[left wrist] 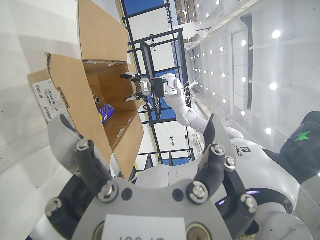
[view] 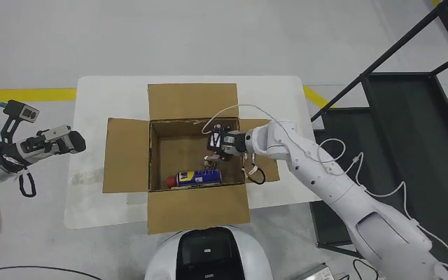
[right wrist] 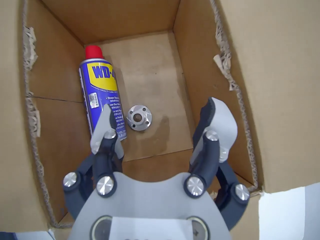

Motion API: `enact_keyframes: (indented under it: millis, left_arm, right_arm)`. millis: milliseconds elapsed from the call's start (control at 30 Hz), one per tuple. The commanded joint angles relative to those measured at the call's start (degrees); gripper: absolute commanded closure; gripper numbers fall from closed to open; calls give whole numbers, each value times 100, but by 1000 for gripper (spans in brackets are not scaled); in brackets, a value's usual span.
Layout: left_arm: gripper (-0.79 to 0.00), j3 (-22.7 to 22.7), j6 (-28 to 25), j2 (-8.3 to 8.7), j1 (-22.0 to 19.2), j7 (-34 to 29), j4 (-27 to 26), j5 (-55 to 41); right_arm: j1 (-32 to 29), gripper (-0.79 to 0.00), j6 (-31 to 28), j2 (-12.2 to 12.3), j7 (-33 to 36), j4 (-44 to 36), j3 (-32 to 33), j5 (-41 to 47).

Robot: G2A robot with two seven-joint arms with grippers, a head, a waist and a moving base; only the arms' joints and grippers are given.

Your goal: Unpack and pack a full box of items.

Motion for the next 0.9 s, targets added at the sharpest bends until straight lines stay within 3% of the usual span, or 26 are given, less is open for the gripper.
enact_keyframes:
  millis: [0, 267, 467, 667, 867]
  left_arm:
    - [-785, 0, 0, 0, 0, 0, 0, 0]
    - [-785, 0, 0, 0, 0, 0, 0, 0]
    - [-785, 0, 0, 0, 0, 0, 0, 0]
    - [-785, 0, 0, 0, 0, 0, 0, 0]
    - [-785, 0, 0, 0, 0, 0, 0, 0]
  right_arm:
    - [-256, -785, -271, 151, -192, -290, 465, 103]
    - [-1734, -785, -823, 710, -613, -1330, 2591, 405]
    - [-2650, -785, -702, 908, -1061, -1271, 3886, 468]
    - [-3121, -785, -390, 982, -1392, -621, 4574, 354]
    - [-2992, -785, -9, 990, -1335, 157, 4576, -62]
